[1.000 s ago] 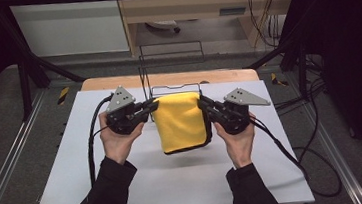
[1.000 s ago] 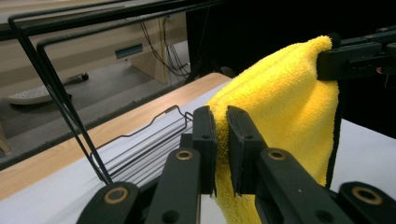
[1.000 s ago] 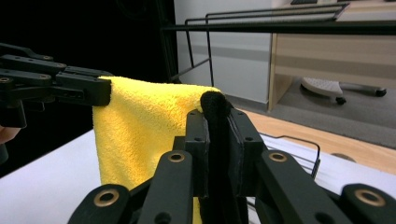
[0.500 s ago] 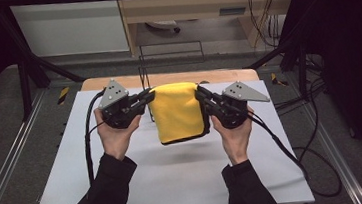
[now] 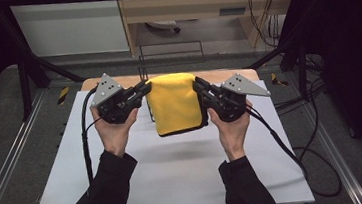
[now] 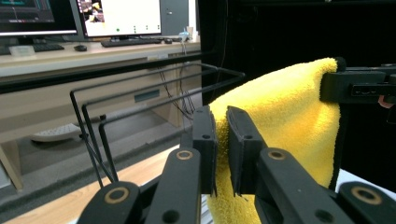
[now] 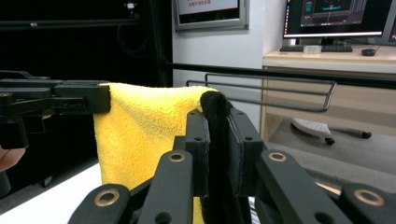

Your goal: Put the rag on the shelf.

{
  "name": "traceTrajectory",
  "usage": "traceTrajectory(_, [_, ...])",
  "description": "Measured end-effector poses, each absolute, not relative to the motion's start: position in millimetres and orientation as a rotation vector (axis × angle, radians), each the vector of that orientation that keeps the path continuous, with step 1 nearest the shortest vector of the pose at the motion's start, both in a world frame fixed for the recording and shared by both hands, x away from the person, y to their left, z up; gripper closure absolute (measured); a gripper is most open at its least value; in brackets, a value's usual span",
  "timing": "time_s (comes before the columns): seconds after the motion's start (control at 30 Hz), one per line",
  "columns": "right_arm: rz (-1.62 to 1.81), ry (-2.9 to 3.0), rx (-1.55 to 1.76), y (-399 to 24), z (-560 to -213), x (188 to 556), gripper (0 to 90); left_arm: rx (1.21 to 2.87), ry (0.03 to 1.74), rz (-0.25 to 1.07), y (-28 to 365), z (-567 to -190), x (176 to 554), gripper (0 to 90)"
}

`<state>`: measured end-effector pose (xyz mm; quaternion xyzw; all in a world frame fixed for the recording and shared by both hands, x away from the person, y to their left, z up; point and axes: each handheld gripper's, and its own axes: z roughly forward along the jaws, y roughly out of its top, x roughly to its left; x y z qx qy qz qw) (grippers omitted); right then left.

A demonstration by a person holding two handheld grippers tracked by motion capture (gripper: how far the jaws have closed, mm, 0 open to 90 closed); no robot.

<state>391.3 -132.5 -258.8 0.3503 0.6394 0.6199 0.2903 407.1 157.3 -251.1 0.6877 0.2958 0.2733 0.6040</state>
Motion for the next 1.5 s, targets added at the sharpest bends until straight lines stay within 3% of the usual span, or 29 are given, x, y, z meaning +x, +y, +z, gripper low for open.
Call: traceTrajectory(1.5, [1.677,1.560,0.739,-103,-156,425,80.6,1.400,0.647,0.742,180,-156,434,82.3])
